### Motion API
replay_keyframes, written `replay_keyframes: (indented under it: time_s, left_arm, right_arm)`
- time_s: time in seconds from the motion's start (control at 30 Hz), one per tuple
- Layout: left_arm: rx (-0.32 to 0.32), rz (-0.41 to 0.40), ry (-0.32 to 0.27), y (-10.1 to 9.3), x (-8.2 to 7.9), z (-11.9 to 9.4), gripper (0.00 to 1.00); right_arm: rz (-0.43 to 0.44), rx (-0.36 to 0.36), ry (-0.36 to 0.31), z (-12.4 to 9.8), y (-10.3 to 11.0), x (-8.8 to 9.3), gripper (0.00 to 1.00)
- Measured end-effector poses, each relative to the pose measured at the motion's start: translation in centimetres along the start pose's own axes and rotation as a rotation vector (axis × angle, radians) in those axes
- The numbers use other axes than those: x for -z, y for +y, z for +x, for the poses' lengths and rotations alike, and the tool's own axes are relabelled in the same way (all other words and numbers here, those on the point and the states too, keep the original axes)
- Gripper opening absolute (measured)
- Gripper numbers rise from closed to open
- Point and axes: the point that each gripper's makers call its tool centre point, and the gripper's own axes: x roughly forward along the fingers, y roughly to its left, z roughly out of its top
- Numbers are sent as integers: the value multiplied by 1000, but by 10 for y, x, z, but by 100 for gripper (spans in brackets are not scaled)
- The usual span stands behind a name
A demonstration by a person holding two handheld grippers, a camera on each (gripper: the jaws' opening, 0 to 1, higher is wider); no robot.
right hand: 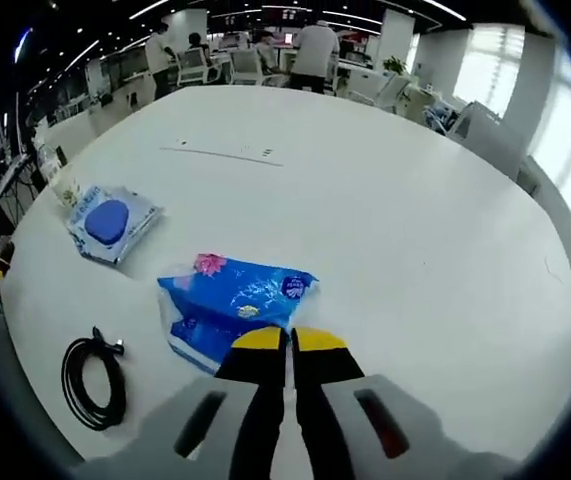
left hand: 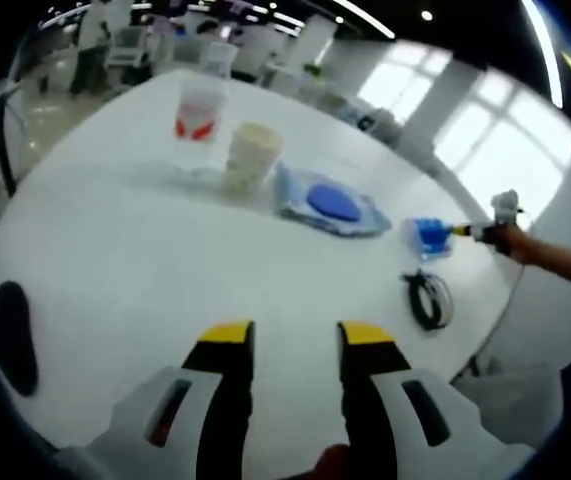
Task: Arrange the tabletop items into an orderly group along one side of the table until the central work area is clear of visible clutter.
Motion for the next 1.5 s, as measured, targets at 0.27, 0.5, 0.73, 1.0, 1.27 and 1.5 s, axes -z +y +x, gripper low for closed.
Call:
replay_keyframes:
  time_s: [0.27, 0.5, 0.73, 1.0, 1.27, 1.5]
  left_arm:
    - [1, -1, -2, 0, -1, 0, 30]
    - [0, -4, -7, 1, -2, -1, 30]
    - [0, -4, -6, 1, -2, -1, 30]
    - [-2, -5, -6, 1, -1, -1, 30]
    - [-10, -13, -2, 4, 1, -2, 30]
    - [-12, -8, 11, 5, 4, 0, 30]
  right_arm:
    - [-14, -4, -52, 0, 9, -24, 0]
    - [-32, -16, -98, -1, 18, -51, 0]
    - [-36, -44, -157, -2, 32, -83, 0]
    - [-35, -114, -207, 5, 52, -101, 0]
    - [-7, -159, -63, 46, 59, -46, 0]
    - [-63, -136, -21, 53, 54, -33, 0]
